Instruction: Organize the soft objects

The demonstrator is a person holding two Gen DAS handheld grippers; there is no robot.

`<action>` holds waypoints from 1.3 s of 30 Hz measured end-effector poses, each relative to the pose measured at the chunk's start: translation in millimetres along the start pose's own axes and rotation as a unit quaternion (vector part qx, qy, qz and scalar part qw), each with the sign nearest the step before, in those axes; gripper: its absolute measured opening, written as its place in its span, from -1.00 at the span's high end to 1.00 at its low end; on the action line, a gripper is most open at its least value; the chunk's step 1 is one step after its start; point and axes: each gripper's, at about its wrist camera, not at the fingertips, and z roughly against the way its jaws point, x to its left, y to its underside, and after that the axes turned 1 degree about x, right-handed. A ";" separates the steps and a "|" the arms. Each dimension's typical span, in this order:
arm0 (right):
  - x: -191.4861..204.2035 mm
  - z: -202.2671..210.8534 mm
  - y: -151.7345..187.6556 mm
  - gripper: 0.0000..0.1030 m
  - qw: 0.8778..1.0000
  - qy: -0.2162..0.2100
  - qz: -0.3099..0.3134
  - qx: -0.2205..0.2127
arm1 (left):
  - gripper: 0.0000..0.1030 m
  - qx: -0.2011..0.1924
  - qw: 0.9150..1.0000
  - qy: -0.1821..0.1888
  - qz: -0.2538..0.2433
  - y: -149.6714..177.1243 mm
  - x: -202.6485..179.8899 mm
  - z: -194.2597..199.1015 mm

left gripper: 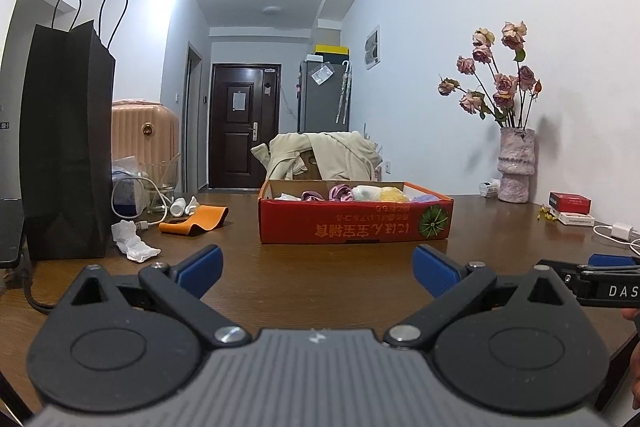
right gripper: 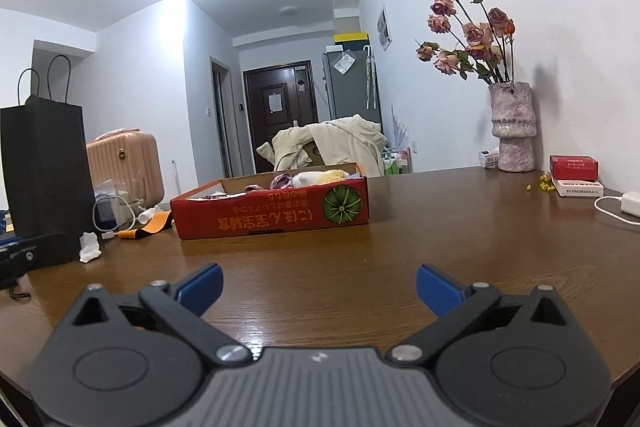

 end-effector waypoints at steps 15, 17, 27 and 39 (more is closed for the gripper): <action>1.1 -0.9 -0.5 -1.00 1.000 0.000 0.001 0.000 | -1.00 -0.006 1.000 0.000 -0.005 0.1 -1.6 1.1; 0.9 -1.4 -0.7 -1.00 1.000 0.000 0.000 0.000 | -1.00 -0.006 1.000 0.001 -0.007 -0.2 -2.2 1.1; 0.2 -0.6 -2.0 -1.00 1.000 0.000 0.003 -0.003 | -1.00 -0.007 1.000 0.002 -0.007 0.4 -0.9 0.6; 0.4 -0.5 -1.0 -1.00 1.000 -0.002 0.004 -0.002 | -1.00 -0.009 1.000 0.003 -0.009 1.0 -0.4 0.7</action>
